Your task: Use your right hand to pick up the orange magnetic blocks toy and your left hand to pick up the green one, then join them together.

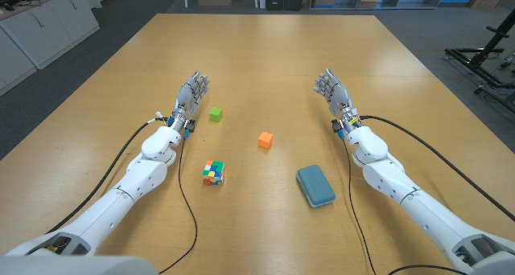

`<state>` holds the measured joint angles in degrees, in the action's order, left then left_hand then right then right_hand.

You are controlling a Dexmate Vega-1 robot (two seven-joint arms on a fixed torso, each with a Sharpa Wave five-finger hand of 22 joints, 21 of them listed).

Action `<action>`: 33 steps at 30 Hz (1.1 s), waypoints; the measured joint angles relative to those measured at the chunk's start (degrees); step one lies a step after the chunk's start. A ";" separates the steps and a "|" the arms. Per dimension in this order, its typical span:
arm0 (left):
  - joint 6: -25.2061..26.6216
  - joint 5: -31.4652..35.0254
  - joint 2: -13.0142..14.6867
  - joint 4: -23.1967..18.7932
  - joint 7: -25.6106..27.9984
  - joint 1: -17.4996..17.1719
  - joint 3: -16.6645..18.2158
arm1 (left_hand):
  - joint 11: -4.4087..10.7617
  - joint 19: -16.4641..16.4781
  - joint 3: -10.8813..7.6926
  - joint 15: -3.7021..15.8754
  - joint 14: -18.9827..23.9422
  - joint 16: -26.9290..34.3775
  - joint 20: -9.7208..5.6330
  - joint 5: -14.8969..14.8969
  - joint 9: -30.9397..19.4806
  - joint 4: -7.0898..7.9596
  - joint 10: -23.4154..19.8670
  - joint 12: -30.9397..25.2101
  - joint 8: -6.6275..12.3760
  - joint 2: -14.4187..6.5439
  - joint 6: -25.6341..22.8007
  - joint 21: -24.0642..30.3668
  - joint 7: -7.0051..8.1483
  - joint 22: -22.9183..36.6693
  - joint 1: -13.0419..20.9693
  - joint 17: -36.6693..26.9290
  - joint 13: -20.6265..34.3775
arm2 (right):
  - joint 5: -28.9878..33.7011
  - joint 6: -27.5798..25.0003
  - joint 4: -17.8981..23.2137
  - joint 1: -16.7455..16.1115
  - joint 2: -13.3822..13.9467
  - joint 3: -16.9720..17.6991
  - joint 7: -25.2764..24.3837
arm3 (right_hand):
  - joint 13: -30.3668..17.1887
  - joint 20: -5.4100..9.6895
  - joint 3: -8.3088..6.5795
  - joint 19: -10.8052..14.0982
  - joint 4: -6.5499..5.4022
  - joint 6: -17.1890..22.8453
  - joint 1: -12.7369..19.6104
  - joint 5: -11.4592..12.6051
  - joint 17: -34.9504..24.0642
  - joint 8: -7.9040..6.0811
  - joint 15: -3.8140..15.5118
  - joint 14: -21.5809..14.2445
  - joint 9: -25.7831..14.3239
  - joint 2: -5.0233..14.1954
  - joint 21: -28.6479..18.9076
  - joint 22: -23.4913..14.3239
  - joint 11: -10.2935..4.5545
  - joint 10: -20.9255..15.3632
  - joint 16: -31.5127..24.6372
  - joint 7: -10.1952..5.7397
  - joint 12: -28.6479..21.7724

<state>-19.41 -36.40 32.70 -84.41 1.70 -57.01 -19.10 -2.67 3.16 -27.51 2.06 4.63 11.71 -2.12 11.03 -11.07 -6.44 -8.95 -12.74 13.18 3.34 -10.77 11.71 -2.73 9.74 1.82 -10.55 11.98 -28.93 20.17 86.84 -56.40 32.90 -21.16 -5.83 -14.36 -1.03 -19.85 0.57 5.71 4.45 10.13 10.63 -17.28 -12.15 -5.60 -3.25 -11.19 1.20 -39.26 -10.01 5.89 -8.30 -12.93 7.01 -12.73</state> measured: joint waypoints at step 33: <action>-1.36 0.22 3.28 -5.73 0.51 -3.81 2.86 | 0.12 1.31 -0.21 -0.02 1.62 0.44 0.07 -0.04 0.01 -0.21 -2.13 -0.63 0.00 -0.58 -2.14 0.39 -0.26 -0.01 0.57 0.01 -0.26 | 25.16 -9.14 15.16 -4.09 3.95 -3.32 -15.19 | 1.85 -0.41 -1.38 4.50 2.93 5.39 5.92 -0.31 1.26 -1.29 0.49 -5.19 0.11 1.84 0.50 0.01 -3.33 -5.69 -1.49 -0.95 -1.69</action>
<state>-20.78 -36.18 35.98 -90.14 2.21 -60.82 -16.24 -2.55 4.47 -27.72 2.04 6.25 12.15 -2.05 10.99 -11.06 -6.65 -11.09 -13.37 13.18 2.76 -12.91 12.10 -2.98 9.73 2.40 -10.54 11.72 -3.77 11.03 102.00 -60.50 36.85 -24.49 -21.02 -12.50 -1.44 -21.23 5.07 8.63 9.84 16.04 10.32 -16.02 -13.44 -5.11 -8.44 -11.08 3.04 -38.77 -10.00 2.56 -13.99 -14.42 6.05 -14.42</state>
